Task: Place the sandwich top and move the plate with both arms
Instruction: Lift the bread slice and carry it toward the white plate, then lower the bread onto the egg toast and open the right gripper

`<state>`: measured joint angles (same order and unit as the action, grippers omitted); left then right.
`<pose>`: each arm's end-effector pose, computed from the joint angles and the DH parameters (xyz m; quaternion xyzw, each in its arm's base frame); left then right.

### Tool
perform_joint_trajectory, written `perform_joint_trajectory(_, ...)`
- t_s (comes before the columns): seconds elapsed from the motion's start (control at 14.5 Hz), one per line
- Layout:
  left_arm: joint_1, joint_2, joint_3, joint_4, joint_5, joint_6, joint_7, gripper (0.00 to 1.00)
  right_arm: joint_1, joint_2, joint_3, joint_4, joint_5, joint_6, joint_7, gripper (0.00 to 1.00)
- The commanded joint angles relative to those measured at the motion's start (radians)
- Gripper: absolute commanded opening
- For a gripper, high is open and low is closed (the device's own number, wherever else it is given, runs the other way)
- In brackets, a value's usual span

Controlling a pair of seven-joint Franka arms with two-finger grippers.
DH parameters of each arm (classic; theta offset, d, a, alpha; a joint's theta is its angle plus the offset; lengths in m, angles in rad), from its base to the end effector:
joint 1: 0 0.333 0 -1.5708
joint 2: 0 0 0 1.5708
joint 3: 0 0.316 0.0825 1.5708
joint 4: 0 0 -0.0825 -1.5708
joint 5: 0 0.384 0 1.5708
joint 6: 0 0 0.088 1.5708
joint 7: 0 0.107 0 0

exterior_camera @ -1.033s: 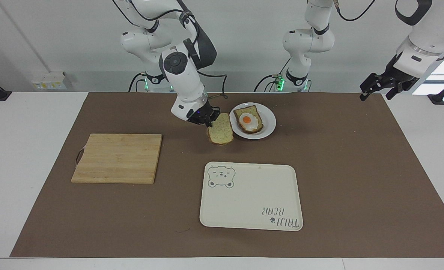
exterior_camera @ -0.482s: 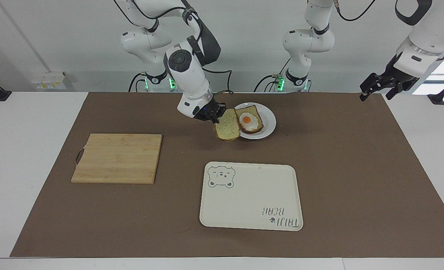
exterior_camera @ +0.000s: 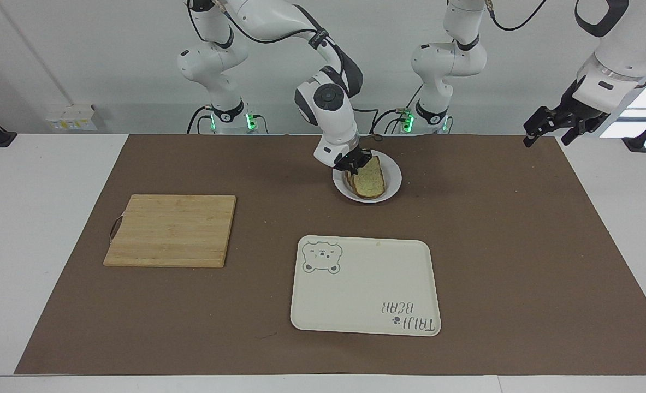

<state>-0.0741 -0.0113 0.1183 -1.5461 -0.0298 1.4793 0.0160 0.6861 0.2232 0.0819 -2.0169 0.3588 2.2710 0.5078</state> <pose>0.5413 0.0209 0.6345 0.9994 0.0131 -0.0273 0.0164 0.4229 0.4186 0.3470 -0.9889 -0.0145 0.0758 0.1270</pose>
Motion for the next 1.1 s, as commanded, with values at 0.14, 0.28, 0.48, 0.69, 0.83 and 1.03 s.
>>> perform_joint_trajectory(0.14, -0.003, -0.01, 0.001, 0.001, 0.007, -0.017, -0.008, 1.0, 0.012, -0.001, -0.001, -0.023, 0.025, 0.039, 0.037, 0.0)
perform_joint_trajectory(0.28, -0.003, -0.01, 0.001, 0.001, 0.007, -0.017, -0.008, 1.0, 0.009, 0.002, -0.002, -0.022, 0.025, 0.038, 0.031, 0.43)
perform_joint_trajectory(0.48, -0.003, -0.01, 0.001, 0.001, 0.007, -0.017, -0.008, 1.0, 0.003, 0.014, -0.002, -0.006, 0.023, 0.036, 0.017, 1.0)
perform_joint_trajectory(0.69, -0.004, -0.01, 0.001, 0.001, 0.007, -0.017, -0.008, 1.0, -0.017, 0.024, -0.005, 0.014, 0.006, 0.041, 0.017, 1.0)
perform_joint_trajectory(0.83, -0.003, -0.01, 0.001, 0.001, 0.007, -0.017, -0.008, 1.0, -0.049, 0.016, -0.01, 0.023, 0.003, 0.036, 0.012, 1.0)
perform_joint_trajectory(1.03, -0.003, -0.01, 0.001, 0.001, 0.007, -0.017, -0.008, 1.0, -0.103, 0.002, -0.013, 0.027, -0.004, 0.028, -0.015, 1.0)
